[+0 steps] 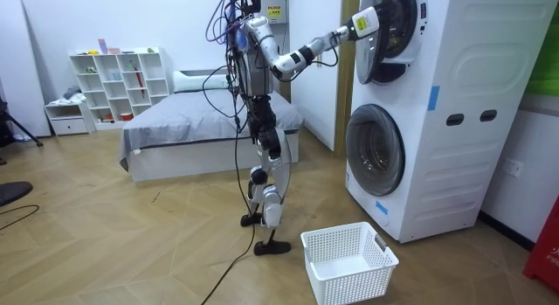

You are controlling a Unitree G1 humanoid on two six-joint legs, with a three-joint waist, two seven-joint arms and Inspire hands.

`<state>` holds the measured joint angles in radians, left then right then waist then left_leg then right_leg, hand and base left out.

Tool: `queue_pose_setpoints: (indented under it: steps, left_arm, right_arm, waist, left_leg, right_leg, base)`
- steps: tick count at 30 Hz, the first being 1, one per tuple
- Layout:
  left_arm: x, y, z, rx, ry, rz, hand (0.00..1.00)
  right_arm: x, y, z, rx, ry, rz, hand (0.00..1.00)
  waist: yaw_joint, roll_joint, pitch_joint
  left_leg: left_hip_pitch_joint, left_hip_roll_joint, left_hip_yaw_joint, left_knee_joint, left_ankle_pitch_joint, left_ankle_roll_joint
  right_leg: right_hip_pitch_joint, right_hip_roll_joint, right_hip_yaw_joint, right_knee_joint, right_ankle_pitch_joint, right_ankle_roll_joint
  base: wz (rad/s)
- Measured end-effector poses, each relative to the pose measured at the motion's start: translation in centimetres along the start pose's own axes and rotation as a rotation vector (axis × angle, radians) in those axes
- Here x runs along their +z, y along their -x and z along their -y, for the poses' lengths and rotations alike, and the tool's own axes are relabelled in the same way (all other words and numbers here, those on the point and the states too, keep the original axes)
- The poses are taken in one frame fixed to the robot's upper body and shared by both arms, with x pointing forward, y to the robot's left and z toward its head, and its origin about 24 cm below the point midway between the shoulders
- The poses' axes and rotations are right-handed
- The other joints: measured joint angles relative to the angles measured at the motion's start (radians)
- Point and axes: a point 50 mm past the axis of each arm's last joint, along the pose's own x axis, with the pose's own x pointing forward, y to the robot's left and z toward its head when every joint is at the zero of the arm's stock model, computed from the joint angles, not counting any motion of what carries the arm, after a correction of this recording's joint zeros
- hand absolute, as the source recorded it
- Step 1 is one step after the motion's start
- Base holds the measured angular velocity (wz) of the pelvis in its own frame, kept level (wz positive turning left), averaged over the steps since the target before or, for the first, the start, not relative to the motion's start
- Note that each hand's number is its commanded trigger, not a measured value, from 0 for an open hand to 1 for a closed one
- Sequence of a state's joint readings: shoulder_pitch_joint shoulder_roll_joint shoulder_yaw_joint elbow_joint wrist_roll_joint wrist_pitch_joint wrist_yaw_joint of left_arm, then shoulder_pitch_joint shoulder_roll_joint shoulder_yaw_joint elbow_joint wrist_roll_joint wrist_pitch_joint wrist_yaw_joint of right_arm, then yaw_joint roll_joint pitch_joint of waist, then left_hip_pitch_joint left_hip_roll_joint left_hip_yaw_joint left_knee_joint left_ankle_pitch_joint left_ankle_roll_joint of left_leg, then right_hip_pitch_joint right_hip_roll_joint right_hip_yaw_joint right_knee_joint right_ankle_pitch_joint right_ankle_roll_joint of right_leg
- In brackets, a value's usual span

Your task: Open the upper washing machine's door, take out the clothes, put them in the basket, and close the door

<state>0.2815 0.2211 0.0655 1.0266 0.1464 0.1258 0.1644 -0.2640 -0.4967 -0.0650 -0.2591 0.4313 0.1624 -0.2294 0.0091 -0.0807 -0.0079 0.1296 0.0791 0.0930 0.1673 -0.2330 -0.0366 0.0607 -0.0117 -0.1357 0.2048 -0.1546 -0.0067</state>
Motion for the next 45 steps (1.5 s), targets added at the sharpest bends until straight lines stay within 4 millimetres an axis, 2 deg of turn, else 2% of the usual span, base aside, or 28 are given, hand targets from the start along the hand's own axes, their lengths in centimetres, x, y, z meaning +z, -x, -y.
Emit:
queue_pose_setpoints:
  steps: [8, 12, 15, 21, 27, 29, 32, 36, 39, 45]
  left_arm:
    - [0.2, 0.1, 0.3, -0.006, 0.021, 0.033, 0.0]
    - [0.4, 0.1, 0.3, -0.007, 0.023, 0.058, 0.0]
    - [-0.1, 0.1, 0.4, -0.013, 0.02, 0.044, 0.0]
    - [-0.5, 0.1, 0.5, -0.034, 0.024, 0.028, 0.0]
    - [-0.2, 0.0, 0.4, -0.039, 0.052, 0.032, 0.0]
    - [0.3, -0.1, 0.3, -0.037, 0.052, 0.048, 0.0]
    - [0.8, -0.1, 0.4, -0.041, 0.035, 0.064, 0.0]
    - [1.7, -0.2, 0.8, -0.049, 0.013, 0.084, 0.0]
    - [2.0, -0.2, 0.9, -0.053, 0.038, 0.086, 0.0]
    - [1.5, -0.2, 1.1, -0.062, 0.014, 0.074, 0.0]
  right_arm:
    - [2.9, 1.5, -0.3, 0.06, -0.014, 0.14, 0.0]
    - [3.9, 2.3, -0.7, 0.113, -0.026, 0.19, 0.0]
    - [4.9, 2.7, -1.1, 0.175, -0.022, 0.24, 0.0]
    - [6.3, 3.3, -1.8, 0.264, -0.019, 0.316, 0.0]
    - [7.5, 4.0, -2.4, 0.353, -0.045, 0.387, 0.0]
    - [7.6, 4.1, -2.5, 0.38, -0.069, 0.397, 0.0]
    - [7.5, 4.3, -2.9, 0.417, -0.103, 0.411, 0.0]
    - [6.7, 4.9, -3.7, 0.455, -0.163, 0.421, 0.0]
    - [5.4, 5.1, -3.8, 0.464, -0.241, 0.386, 0.0]
    - [4.6, 5.6, -4.4, 0.506, -0.372, 0.374, 0.0]
  waist:
    - [-0.006, -0.002, -0.0012]
    - [-0.019, -0.012, -0.0026]
    - [-0.034, -0.013, -0.0011]
    - [-0.033, -0.015, 0.0032]
    - [-0.051, -0.02, 0.0046]
    - [-0.054, -0.018, 0.0041]
    - [-0.051, -0.005, -0.0007]
    - [-0.038, 0.011, 0.0004]
    - [-0.035, 0.014, 0.001]
    - [-0.028, 0.012, 0.0008]
  left_leg:
    - [0.004, 0.0, 0.015, 0.002, 0.0, 0.0]
    - [0.005, 0.0, 0.017, 0.001, 0.0, 0.0]
    - [0.006, 0.001, 0.022, 0.002, 0.0, 0.0]
    - [0.015, 0.004, 0.041, -0.003, -0.001, -0.001]
    - [0.011, 0.005, 0.044, -0.002, -0.002, -0.002]
    - [0.012, 0.007, 0.045, -0.002, -0.002, -0.002]
    - [0.014, 0.013, 0.055, -0.003, -0.004, -0.006]
    - [0.017, 0.017, 0.06, -0.002, -0.003, -0.007]
    - [0.019, 0.017, 0.061, -0.002, -0.004, -0.008]
    - [0.021, 0.017, 0.069, 0.0, -0.004, -0.009]
  right_leg:
    - [-0.009, 0.003, 0.022, 0.0, 0.0, 0.0]
    - [-0.009, 0.003, 0.023, 0.0, 0.0, 0.0]
    - [-0.009, 0.004, 0.029, 0.0, 0.0, 0.0]
    - [-0.009, 0.01, 0.052, 0.0, 0.0, 0.0]
    - [-0.012, 0.012, 0.052, -0.002, 0.0, 0.0]
    - [-0.013, 0.013, 0.052, -0.002, 0.001, -0.001]
    - [-0.016, 0.019, 0.053, -0.001, 0.005, -0.007]
    - [-0.015, 0.022, 0.053, 0.0, 0.007, -0.01]
    - [-0.012, 0.021, 0.055, 0.001, 0.008, -0.011]
    - [-0.012, 0.025, 0.07, 0.0, 0.012, -0.01]
  base:
    - [-0.07]
    - [-0.02]
    - [-0.03]
    - [-0.09]
    - [-0.01]
    - [-0.02]
    - [-0.09]
    - [-0.04]
    - [0.0]
    - [-0.04]
